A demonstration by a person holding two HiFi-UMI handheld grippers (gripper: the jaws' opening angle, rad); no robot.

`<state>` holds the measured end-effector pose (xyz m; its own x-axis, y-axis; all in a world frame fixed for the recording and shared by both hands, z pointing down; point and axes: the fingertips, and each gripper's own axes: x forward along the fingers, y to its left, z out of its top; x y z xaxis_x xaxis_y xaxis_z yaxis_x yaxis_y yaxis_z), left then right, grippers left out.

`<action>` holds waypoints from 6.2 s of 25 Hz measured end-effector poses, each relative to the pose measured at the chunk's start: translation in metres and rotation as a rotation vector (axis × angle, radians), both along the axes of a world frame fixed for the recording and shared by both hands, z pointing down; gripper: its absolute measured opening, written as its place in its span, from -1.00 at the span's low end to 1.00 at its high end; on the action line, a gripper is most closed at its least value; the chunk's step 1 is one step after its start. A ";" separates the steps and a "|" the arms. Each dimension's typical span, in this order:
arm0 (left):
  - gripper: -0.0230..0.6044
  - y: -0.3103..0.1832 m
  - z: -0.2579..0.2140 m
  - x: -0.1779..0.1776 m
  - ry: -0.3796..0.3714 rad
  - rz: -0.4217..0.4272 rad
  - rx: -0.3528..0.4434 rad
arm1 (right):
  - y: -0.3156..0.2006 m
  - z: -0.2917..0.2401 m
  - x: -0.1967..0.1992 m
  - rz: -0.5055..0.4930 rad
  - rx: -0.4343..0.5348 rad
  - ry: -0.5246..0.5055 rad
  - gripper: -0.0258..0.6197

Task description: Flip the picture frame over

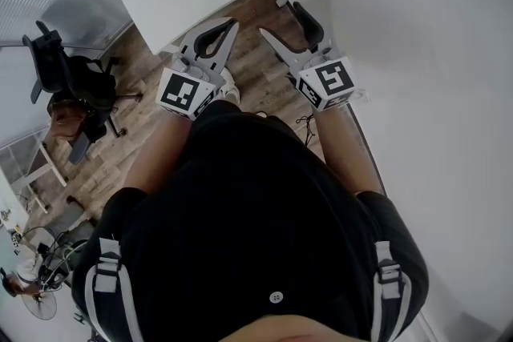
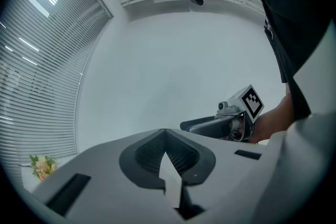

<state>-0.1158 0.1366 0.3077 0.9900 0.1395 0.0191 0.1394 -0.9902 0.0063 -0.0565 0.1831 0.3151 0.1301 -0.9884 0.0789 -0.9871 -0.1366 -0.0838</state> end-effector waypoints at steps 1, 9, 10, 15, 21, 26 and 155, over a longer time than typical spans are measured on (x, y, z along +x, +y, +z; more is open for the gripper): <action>-0.92 -0.009 0.001 0.007 -0.002 0.000 -0.004 | -0.010 0.001 0.006 -0.002 -0.005 -0.001 0.16; -0.92 -0.082 0.009 0.059 -0.011 0.004 -0.028 | -0.084 0.011 0.057 -0.005 -0.048 0.005 0.16; -0.92 -0.090 0.010 0.063 -0.012 0.006 -0.030 | -0.092 0.012 0.062 -0.002 -0.054 0.003 0.16; -0.92 -0.124 0.019 0.083 -0.016 0.014 -0.034 | -0.126 0.022 0.084 0.017 -0.073 -0.022 0.16; -0.92 -0.174 0.024 0.100 -0.034 -0.009 -0.068 | -0.171 0.026 0.107 0.016 -0.108 -0.041 0.16; -0.92 -0.201 0.032 0.122 -0.054 -0.069 -0.084 | -0.202 0.033 0.141 -0.035 -0.133 -0.040 0.16; -0.92 -0.311 0.179 0.186 -0.171 -0.430 -0.144 | -0.325 0.289 0.219 -0.046 -0.590 -0.453 -0.77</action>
